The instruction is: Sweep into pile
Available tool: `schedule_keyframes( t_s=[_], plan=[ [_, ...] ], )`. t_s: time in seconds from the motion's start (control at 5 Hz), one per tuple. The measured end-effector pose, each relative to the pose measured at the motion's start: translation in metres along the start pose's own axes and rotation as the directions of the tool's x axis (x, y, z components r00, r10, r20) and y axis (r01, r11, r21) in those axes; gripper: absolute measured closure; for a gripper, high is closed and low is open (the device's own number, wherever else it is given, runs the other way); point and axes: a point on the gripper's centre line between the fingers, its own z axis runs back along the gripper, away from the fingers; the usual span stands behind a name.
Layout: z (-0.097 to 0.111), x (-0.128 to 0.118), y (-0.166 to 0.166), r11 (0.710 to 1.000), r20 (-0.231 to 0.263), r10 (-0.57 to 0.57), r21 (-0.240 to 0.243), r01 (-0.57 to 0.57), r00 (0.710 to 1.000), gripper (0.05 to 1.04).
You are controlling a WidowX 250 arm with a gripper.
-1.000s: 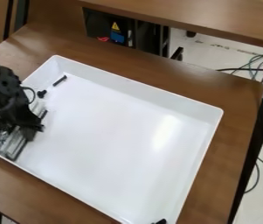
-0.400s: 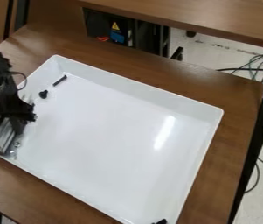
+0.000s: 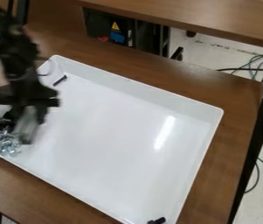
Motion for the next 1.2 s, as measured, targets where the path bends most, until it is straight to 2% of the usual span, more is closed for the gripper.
schedule_keyframes(
  t_s=[0.2, 0.4, 0.6, 0.8, 1.0, 1.2],
  plan=[
    [-0.02, 0.008, -0.022, 0.999, 0.005, 0.005, -0.039, -0.005, 1.0, 0.727],
    [-0.036, 0.014, -0.019, 0.999, 0.026, 0.018, -0.032, -0.017, 0.999, 0.677],
    [-0.04, 0.013, -0.02, 0.999, 0.056, 0.021, -0.047, -0.018, 0.998, 0.37],
    [-0.028, 0.005, -0.021, 0.998, 0.059, 0.052, -0.041, -0.049, 0.997, 0.094],
    [0.008, 0.004, -0.028, 0.997, 0.072, 0.063, -0.055, -0.059, 0.995, 0.07],
    [0.024, -0.008, -0.055, 1.0, 0.043, -0.025, 0.01, 0.025, 0.999, 0.081]
  ],
)
